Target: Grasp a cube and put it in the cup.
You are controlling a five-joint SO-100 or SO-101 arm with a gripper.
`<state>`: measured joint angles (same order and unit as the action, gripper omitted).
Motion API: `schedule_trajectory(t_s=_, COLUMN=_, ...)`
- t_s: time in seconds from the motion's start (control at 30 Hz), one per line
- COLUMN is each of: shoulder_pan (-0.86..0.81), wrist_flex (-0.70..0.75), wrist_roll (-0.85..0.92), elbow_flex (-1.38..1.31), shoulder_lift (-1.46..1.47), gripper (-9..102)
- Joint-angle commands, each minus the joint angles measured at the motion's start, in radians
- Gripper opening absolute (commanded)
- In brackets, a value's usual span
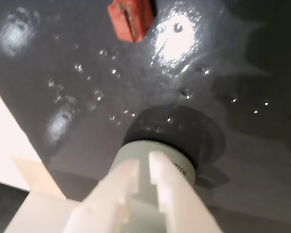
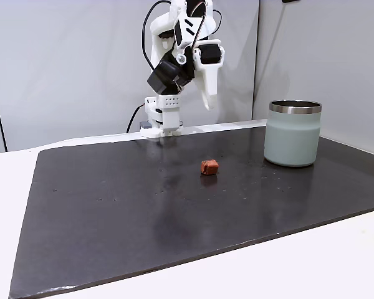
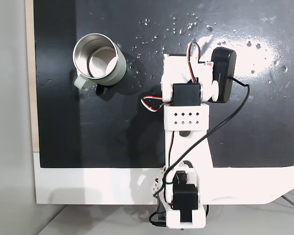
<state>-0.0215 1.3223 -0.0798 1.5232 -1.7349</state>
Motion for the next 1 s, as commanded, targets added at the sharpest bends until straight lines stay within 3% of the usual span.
schedule_trajectory(t_s=0.0, shoulder_pan=-0.026, wrist_flex=0.072, wrist_roll=-0.026, elbow_flex=-0.166, shoulder_lift=0.086, gripper=0)
schedule_trajectory(t_s=0.37, shoulder_pan=-0.054, wrist_flex=0.21, wrist_roll=-0.04, elbow_flex=-0.476, shoulder_lift=0.362, gripper=0)
schedule_trajectory(t_s=0.83, shoulder_pan=-0.055, wrist_flex=0.284, wrist_roll=-0.052, elbow_flex=-0.649, shoulder_lift=0.52, gripper=1)
schedule_trajectory(t_s=0.97, shoulder_pan=-0.06, wrist_flex=0.288, wrist_roll=-0.054, elbow_flex=-0.649, shoulder_lift=0.525, gripper=16)
